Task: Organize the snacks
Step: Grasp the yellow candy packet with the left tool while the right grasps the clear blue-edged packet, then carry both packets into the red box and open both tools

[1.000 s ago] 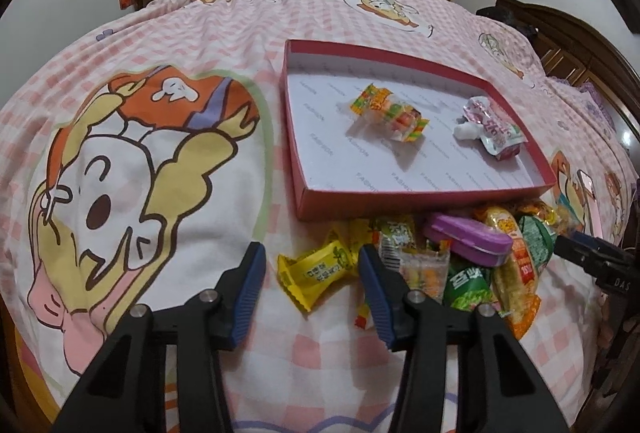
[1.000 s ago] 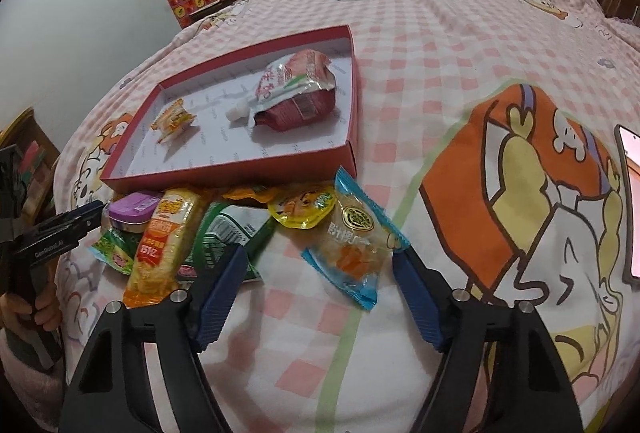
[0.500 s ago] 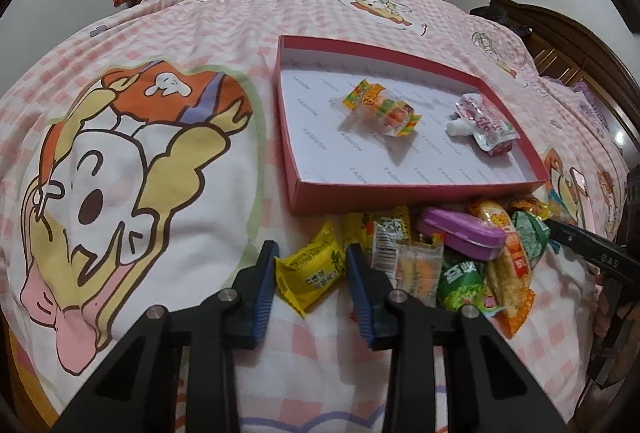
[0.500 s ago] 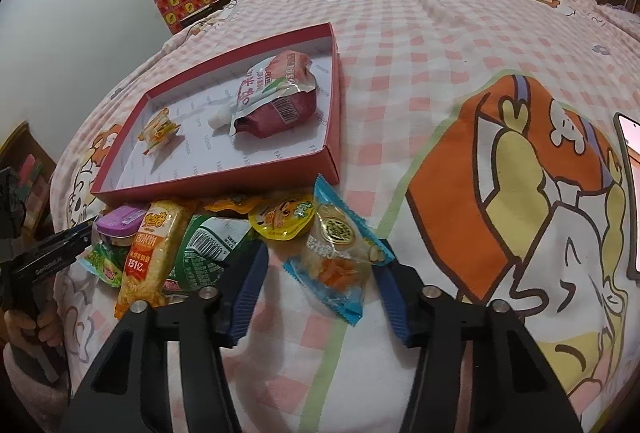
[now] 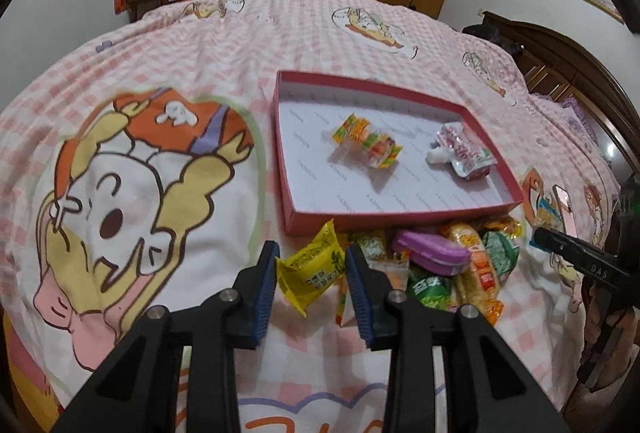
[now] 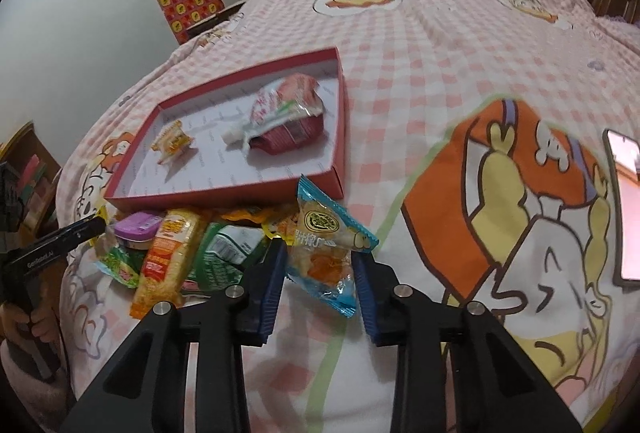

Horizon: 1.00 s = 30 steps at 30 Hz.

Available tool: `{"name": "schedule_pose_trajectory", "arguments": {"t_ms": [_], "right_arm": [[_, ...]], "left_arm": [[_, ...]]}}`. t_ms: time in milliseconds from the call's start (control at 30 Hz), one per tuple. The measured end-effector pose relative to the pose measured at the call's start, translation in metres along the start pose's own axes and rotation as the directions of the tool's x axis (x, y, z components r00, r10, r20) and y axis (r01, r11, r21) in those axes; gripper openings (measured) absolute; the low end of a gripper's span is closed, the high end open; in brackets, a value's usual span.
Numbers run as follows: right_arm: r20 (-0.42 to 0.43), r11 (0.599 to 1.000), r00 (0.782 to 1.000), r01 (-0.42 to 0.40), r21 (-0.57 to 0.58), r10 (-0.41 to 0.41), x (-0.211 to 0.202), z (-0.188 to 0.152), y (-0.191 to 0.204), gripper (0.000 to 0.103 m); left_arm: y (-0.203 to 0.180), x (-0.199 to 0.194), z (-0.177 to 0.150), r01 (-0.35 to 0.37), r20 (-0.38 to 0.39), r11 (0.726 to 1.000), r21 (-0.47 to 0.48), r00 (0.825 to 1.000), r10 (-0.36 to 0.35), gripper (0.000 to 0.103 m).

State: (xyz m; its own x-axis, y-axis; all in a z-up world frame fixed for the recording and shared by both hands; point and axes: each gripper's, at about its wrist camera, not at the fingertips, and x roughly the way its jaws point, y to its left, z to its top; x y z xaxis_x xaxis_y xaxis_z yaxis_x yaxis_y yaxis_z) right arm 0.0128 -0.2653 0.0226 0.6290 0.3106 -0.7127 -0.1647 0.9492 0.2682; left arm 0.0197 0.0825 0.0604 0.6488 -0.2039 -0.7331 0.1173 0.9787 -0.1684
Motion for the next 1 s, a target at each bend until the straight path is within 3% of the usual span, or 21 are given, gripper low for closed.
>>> {"name": "schedule_pose_trajectory", "arguments": {"t_ms": [333,600,1000], "right_arm": [[0.006,0.998,1.0,-0.028,-0.048,0.029,-0.003,0.016,0.017,0.034],[0.006,0.995,0.999,-0.031,-0.09,0.031,0.006,0.038,0.03,0.034],[-0.062,0.991,0.998,-0.029,-0.132,0.021,0.041,0.057,0.041,0.034]], "left_arm": [[-0.015,0.002,0.023,-0.003,0.024,0.999,0.046,1.0,0.002,0.035],[-0.026,0.025,0.046,0.01,0.006,0.998,0.056,1.0,-0.01,0.035],[-0.036,0.067,0.058,0.012,-0.056,0.997,0.08,0.998,-0.007,0.035]]}}
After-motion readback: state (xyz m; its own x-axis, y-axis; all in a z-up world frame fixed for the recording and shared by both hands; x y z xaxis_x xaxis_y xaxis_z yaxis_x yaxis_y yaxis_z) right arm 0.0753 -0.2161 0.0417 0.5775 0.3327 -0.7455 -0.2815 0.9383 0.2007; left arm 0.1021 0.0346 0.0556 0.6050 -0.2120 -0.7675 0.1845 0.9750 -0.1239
